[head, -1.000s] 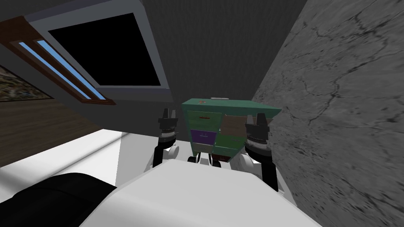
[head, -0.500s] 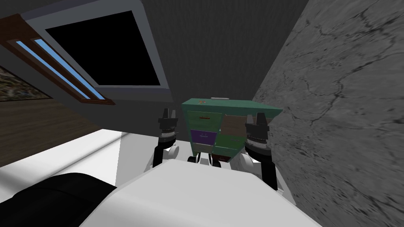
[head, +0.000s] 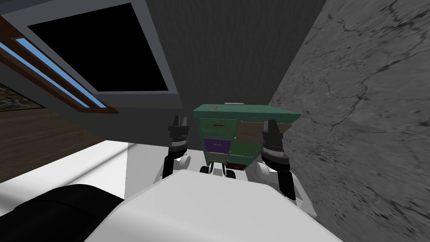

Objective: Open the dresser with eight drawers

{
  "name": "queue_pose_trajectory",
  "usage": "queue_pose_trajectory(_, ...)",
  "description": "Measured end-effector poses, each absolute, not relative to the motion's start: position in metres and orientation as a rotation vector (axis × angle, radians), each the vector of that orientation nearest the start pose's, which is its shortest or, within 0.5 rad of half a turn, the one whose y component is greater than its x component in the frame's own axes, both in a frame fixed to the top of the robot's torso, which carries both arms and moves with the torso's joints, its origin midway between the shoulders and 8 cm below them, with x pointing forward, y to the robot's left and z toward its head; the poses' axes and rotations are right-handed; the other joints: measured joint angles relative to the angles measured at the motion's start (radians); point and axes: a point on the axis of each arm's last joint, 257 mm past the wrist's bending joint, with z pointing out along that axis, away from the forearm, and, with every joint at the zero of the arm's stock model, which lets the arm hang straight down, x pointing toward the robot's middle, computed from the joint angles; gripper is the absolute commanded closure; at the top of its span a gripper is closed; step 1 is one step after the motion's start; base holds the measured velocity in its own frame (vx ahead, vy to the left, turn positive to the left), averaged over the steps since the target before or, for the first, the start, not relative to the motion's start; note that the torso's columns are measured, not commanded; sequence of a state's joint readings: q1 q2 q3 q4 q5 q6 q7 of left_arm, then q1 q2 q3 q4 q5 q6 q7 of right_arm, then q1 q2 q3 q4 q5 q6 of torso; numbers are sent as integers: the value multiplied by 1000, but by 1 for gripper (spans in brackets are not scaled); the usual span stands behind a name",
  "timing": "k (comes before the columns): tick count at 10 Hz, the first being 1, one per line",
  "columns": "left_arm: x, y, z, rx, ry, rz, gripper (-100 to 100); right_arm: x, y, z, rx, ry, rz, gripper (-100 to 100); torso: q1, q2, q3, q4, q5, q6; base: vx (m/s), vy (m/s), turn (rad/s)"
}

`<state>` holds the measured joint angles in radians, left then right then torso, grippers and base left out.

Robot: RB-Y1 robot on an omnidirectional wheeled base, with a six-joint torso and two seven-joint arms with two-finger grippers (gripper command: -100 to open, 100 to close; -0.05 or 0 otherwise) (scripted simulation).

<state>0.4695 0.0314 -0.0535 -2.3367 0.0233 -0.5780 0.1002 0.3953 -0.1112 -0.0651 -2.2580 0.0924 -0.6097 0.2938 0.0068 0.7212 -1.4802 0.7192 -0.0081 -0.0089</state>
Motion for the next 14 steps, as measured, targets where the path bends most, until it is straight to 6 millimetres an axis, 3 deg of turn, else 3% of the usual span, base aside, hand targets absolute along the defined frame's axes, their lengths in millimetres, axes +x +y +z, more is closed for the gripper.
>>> queue_pose_trajectory(3,320,254,71,-559,488,-1514,0,347,-260,40,238,742,876,-100,-5,14,3,17,8,9,-20,100,-34)
queue_pose_trajectory(14,320,254,71,-559,489,-1514,0,372,-258,-1,-3,889,446,-100,-8,18,5,19,8,9,-30,77,-40)
